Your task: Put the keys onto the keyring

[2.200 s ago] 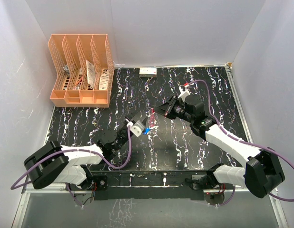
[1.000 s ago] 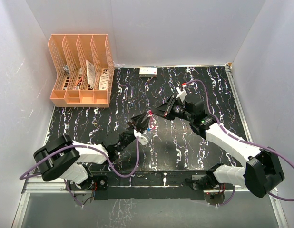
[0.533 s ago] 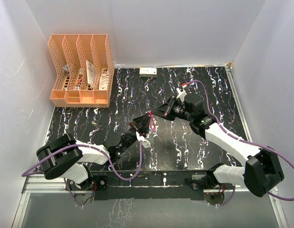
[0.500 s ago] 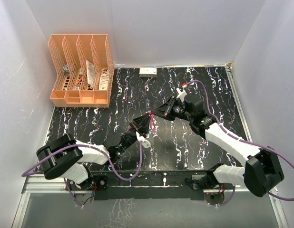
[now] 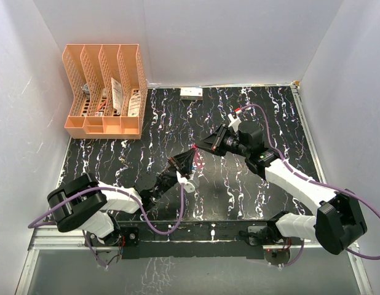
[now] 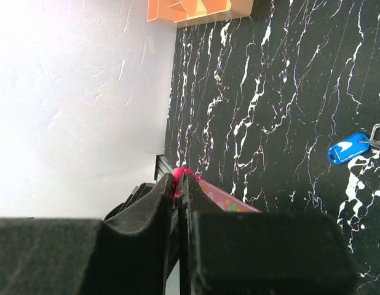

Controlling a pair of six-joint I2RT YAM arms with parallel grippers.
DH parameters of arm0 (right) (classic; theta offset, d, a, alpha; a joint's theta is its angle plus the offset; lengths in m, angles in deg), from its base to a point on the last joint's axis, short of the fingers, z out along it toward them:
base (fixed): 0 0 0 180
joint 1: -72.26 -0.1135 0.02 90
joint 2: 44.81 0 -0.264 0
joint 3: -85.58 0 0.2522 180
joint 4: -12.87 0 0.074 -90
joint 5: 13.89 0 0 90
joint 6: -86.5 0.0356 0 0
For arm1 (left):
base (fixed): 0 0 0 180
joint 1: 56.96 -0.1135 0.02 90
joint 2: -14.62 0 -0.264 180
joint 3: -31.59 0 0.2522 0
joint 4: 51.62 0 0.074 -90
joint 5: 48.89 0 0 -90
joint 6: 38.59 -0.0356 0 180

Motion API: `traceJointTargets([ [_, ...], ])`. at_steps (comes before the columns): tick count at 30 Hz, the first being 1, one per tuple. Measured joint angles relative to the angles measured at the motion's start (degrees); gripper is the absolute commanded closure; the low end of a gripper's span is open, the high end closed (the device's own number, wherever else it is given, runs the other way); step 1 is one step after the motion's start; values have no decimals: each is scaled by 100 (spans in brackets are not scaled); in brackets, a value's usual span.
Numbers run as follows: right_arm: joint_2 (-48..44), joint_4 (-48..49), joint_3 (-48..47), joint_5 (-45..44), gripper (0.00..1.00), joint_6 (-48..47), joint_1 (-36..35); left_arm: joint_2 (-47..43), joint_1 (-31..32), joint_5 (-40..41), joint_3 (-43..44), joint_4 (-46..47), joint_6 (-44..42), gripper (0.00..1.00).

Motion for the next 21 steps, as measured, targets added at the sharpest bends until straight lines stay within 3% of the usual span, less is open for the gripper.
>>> traceJointTargets([
  [4, 11, 13, 0, 15, 93, 17, 2, -2, 0, 9, 0, 4, 57, 100],
  [8, 13, 17, 0, 20, 80, 26, 2, -7, 0, 33, -9, 39, 157, 100],
  [13, 11, 55, 0, 44, 73, 24, 28, -144, 4, 103, -39, 127, 444, 100],
  [21, -221, 109, -2, 107, 67, -101, 308, -1062, 4, 225, -44, -501, 1222, 100],
])
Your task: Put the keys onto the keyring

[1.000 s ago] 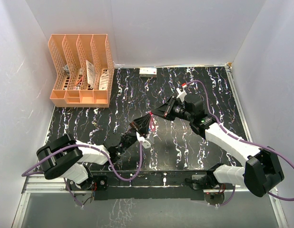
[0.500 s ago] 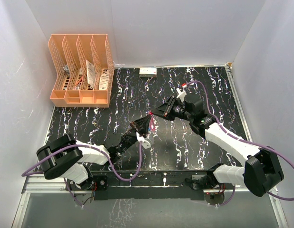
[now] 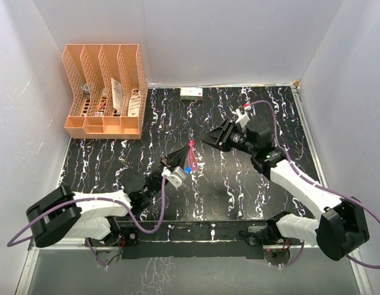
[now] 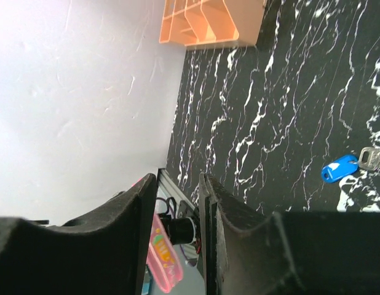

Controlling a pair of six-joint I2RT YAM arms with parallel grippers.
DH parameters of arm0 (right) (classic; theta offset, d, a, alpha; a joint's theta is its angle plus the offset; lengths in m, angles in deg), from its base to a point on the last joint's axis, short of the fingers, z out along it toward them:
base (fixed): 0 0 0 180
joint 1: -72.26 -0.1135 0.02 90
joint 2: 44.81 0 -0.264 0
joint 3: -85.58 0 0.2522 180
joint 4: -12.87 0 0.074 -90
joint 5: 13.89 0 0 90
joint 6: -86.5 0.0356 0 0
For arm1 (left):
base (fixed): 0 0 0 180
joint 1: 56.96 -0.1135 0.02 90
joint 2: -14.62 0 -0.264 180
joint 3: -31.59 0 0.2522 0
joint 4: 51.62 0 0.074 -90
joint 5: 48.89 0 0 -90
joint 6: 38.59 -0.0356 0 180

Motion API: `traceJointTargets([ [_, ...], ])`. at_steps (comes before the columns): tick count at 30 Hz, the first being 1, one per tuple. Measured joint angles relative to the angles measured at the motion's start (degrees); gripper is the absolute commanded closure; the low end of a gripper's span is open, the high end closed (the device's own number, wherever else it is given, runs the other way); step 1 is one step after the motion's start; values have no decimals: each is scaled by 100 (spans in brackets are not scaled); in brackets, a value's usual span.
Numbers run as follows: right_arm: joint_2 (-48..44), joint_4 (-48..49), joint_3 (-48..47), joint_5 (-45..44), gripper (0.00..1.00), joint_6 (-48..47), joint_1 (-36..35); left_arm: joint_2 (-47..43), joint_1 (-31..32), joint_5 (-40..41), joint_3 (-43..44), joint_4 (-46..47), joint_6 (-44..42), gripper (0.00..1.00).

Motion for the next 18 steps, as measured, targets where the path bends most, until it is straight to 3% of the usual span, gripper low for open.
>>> traceJointTargets([
  [7, -354, -212, -236, -72, 62, -522, 275, -778, 0, 61, 61, -929, 514, 100],
  [18, -520, -595, -487, 177, 48, -1860, 280, -708, 0, 396, 726, -2199, 925, 100],
])
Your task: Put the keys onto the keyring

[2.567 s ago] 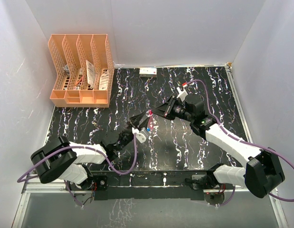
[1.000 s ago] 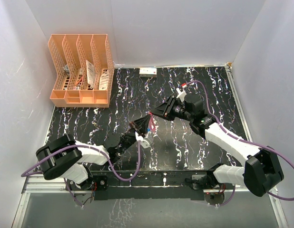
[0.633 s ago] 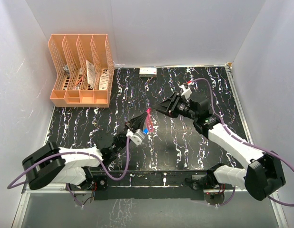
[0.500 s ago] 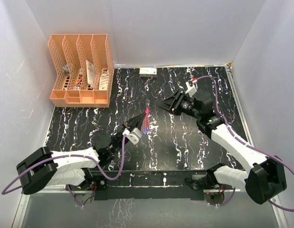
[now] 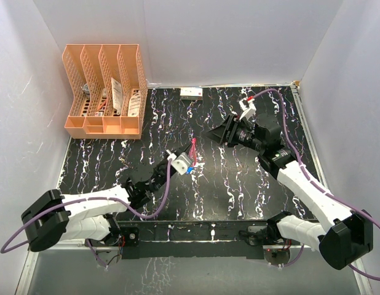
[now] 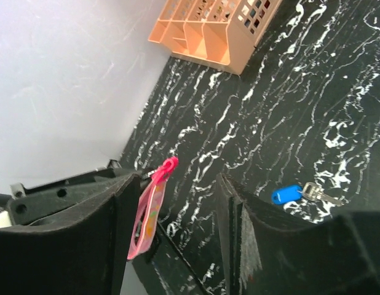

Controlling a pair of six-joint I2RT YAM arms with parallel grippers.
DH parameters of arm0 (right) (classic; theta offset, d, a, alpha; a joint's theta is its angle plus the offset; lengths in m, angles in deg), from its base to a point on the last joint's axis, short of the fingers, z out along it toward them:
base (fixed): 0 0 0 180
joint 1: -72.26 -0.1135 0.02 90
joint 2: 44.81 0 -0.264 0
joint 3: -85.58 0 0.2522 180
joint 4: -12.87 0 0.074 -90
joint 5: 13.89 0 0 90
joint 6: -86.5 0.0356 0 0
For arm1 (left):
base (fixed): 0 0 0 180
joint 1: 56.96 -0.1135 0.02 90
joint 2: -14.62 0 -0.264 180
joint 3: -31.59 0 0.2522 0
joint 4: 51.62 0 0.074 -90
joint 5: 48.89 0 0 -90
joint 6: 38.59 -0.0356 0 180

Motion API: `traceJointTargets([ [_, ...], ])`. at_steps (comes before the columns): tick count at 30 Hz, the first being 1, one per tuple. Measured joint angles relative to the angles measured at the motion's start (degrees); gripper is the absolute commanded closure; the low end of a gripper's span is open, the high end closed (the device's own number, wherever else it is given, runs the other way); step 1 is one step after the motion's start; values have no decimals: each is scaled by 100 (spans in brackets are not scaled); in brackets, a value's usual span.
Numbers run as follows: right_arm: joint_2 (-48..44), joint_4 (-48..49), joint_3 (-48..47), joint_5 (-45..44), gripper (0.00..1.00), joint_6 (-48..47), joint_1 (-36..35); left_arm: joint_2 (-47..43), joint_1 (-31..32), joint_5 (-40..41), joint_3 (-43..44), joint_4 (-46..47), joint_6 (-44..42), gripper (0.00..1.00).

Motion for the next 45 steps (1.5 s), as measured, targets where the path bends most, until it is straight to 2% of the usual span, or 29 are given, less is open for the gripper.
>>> traceJointTargets([
  [5, 0, -343, -2, 133, 41, -490, 0, 339, 0, 278, 527, -474, 175, 100],
  [13, 13, -726, -254, 448, 40, -1025, -2, 726, 0, 651, 1250, -1113, 358, 100],
  [25, 142, -999, -334, 238, 42, -1661, -33, 765, -63, 597, 1307, -1412, 739, 100],
  [36, 15, -599, -37, -610, 44, -1711, -33, -20, -824, -365, 667, -634, 2020, 100],
  [45, 17, -391, -26, -798, 44, -1698, -33, -286, -1335, -1384, 592, -640, 2804, 100],
])
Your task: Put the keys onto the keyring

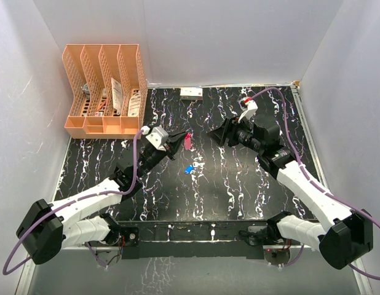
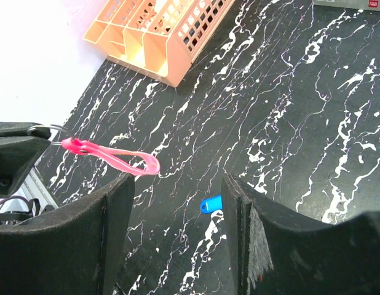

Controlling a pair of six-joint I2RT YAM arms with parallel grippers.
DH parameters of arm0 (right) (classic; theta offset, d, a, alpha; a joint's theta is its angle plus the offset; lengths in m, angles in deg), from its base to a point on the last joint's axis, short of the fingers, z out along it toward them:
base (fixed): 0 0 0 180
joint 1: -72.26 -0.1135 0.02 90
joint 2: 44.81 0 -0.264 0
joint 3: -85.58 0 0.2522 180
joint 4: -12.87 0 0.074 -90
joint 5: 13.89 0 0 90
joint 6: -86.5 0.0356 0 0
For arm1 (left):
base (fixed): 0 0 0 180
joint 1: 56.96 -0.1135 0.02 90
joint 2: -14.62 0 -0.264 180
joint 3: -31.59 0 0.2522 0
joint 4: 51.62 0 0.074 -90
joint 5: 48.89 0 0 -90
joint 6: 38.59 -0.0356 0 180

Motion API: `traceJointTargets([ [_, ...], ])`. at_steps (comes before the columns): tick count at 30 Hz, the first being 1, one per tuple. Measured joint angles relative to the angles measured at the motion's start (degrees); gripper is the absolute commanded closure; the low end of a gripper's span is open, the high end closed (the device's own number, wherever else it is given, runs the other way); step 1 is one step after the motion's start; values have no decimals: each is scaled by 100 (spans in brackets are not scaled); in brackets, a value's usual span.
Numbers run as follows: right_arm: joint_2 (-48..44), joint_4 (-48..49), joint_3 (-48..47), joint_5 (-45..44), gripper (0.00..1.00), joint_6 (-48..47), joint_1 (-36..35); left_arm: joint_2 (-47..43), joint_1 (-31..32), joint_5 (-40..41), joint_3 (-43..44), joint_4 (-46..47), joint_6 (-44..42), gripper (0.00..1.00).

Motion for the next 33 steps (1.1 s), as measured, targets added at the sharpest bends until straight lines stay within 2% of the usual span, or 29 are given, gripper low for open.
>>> traceJointTargets([
  [6, -33, 260, 262, -57, 44, -7, 0, -50, -92, -317, 0, -46, 262, 100],
  [20, -52, 280, 317, -26, 44, 4, 0, -50, -116, -426, -13, -131, 321, 100],
  [33, 85, 446, 315, 236, 48, 352, -2, 155, -125, -426, -640, 81, -1038, 100],
])
